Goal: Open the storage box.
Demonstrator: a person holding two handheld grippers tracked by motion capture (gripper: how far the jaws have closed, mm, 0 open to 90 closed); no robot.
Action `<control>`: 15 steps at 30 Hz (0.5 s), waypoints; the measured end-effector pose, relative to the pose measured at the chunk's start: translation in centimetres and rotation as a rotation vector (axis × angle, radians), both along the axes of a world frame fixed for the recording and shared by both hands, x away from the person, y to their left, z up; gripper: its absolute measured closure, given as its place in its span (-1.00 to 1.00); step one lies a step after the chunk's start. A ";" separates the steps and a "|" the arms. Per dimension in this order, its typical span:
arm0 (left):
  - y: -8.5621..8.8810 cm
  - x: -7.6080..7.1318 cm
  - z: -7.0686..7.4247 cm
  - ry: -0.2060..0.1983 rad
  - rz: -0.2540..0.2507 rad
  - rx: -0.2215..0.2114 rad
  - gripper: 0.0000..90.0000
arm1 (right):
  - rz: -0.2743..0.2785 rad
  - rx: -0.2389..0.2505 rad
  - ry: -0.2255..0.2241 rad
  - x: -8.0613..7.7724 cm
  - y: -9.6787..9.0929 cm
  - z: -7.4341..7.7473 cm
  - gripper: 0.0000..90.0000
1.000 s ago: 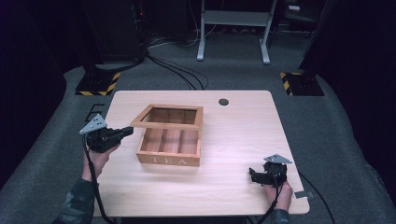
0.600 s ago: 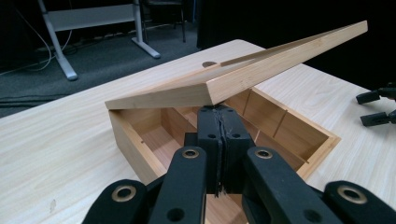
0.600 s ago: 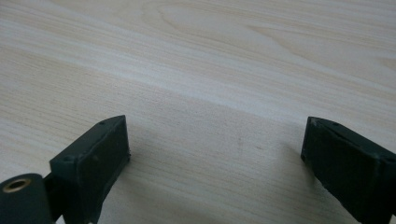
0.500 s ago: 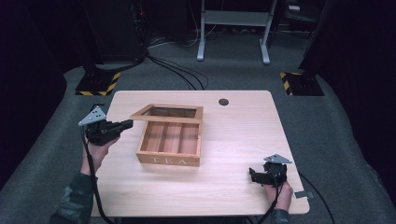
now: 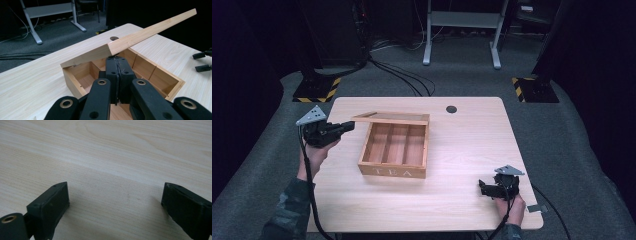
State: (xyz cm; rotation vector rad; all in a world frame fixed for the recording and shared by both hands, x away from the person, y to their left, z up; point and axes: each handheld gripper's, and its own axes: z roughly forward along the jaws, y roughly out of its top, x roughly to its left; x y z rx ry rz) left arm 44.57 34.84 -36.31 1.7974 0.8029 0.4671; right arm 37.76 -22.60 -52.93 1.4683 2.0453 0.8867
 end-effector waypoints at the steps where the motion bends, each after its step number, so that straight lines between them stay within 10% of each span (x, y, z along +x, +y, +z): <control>1: 0.0 0.0 0.0 0.000 0.001 -0.002 0.97 | 0.000 0.000 0.000 0.0 0.0 0.0 -0.85; 15: 0.0 0.6 0.7 0.000 -0.001 -0.001 0.98 | 0.000 0.000 0.000 0.0 0.0 0.0 -0.85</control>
